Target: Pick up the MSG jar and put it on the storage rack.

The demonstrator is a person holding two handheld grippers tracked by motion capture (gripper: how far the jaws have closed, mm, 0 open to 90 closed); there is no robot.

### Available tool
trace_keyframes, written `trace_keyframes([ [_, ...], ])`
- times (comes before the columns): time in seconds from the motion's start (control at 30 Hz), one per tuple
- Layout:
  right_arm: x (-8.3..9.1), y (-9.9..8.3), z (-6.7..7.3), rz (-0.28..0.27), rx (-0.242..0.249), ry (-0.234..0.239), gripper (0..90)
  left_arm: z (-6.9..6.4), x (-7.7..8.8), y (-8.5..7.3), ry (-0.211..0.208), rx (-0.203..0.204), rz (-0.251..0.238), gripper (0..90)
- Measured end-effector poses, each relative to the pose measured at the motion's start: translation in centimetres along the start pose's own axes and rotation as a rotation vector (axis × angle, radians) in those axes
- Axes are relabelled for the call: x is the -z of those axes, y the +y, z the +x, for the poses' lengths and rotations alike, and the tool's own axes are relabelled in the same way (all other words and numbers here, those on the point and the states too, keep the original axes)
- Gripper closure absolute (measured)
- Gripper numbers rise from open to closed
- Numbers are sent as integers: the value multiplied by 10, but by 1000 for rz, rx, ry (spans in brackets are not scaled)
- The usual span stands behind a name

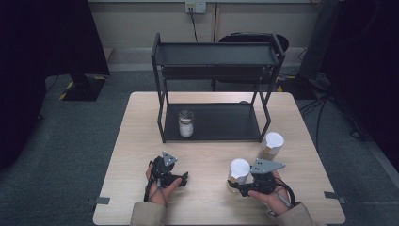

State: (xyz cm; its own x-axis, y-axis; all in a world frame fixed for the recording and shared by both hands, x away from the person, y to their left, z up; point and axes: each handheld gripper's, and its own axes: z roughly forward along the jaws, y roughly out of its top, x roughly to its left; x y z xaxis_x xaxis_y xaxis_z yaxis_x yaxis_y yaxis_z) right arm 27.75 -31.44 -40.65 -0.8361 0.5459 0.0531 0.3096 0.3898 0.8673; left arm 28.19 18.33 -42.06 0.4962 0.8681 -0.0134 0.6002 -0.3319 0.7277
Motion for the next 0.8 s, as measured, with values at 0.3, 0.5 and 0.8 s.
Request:
trace_keyframes([
  [0.3, 0, 9, -2, -2, 0, -14, 302, 0, 0, 0, 0, 0, 0, 1],
  [0.5, -1, 16, -5, 0, -7, -22, 304, 0, 0, 0, 0, 0, 0, 1],
  [0.8, -8, 24, -8, -12, -15, -36, 305, 0, 0, 0, 0, 0, 0, 0],
])
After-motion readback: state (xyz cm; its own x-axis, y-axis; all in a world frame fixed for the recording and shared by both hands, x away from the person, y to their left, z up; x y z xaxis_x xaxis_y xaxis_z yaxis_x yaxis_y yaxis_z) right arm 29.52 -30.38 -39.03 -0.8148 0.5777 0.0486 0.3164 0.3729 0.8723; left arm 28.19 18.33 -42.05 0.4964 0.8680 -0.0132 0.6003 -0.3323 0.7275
